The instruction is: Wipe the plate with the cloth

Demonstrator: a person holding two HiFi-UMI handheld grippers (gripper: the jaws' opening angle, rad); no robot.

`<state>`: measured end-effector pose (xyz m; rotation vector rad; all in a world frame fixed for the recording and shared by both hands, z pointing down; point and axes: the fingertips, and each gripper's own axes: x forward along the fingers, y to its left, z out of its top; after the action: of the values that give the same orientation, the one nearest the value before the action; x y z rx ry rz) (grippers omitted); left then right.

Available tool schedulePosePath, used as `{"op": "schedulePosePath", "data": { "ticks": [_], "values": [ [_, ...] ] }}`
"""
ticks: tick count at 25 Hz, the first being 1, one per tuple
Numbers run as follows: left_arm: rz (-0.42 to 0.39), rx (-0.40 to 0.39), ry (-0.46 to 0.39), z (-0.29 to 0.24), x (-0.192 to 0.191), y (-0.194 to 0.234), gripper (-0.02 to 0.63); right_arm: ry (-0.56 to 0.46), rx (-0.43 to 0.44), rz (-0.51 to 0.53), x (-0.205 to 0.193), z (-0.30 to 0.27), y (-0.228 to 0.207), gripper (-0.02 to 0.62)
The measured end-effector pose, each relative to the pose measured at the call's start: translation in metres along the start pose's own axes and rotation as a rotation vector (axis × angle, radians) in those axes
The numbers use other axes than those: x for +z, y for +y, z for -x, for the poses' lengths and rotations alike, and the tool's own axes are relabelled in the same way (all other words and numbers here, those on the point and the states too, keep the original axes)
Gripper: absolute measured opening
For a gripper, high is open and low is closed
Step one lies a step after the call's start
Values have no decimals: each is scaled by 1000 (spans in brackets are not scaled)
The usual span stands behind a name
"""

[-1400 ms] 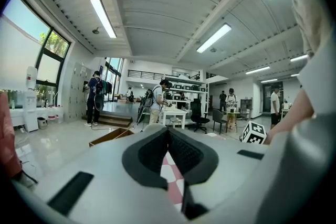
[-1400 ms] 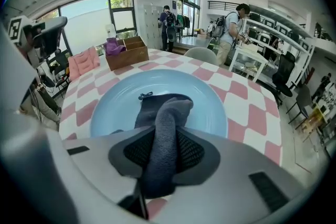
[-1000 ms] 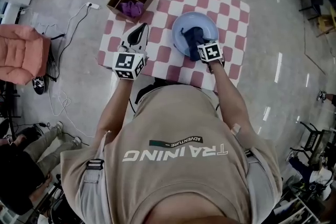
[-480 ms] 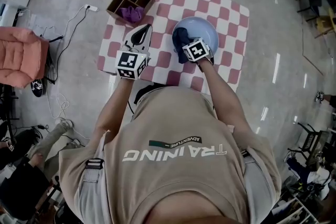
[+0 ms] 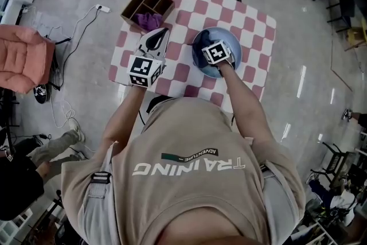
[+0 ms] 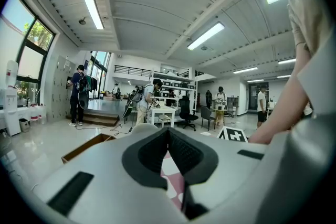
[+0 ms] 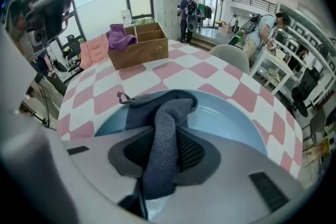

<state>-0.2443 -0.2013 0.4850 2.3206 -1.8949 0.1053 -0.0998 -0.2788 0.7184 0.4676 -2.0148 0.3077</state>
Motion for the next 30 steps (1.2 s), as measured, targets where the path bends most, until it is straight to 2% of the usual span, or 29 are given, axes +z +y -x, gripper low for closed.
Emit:
{"op": "schedulePosePath", "data": {
  "ticks": [3, 7, 11, 13, 19, 22, 26, 30],
  "values": [
    [0, 4, 9, -2, -3, 2, 15, -9, -19, -44, 2, 0, -19, 121],
    [-1, 6, 24, -4, -5, 2, 15, 8, -83, -33, 0, 4, -46, 121],
    [-8, -6, 27, -8, -2, -5, 15, 131, -213, -67, -41, 25, -88, 121],
    [-10, -15, 28, -10, -3, -9, 15, 158, -240, -95, -57, 33, -99, 121],
    [-20, -47, 18, -17, 1, -25, 15, 167, -240, -85, -90, 53, -99, 121],
    [-10, -64, 20, -20, -3, -35, 15, 129, -186, -62, -102, 58, -78, 121],
    [2, -80, 18, -22, -6, -42, 15, 136, -41, -171, -123, 59, -26, 120],
    [7, -88, 6, -21, -7, -47, 15, -5, -125, -90, -93, 77, -28, 121]
  ]
}}
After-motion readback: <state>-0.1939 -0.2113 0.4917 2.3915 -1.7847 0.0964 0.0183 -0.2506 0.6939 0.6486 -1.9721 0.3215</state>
